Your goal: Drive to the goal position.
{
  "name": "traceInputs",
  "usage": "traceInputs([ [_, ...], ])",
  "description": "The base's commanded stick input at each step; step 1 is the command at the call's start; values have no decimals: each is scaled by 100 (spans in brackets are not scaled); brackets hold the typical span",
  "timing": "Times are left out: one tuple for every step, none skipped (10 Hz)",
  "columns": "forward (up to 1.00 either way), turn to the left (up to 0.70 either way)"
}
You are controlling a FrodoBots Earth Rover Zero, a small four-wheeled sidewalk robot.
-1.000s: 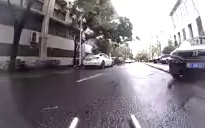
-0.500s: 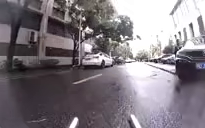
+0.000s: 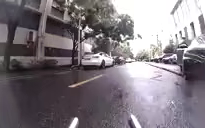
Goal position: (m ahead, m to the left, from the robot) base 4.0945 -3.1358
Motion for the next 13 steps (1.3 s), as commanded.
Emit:
traceInputs([
  [70, -14],
  [70, -14],
  [70, -14],
  [70, -14],
  [70, -14],
  [70, -14],
  [70, -14],
  [70, -14],
  [70, -14],
  [70, -14],
  [70, -14],
  [70, -14],
  [70, -14],
])
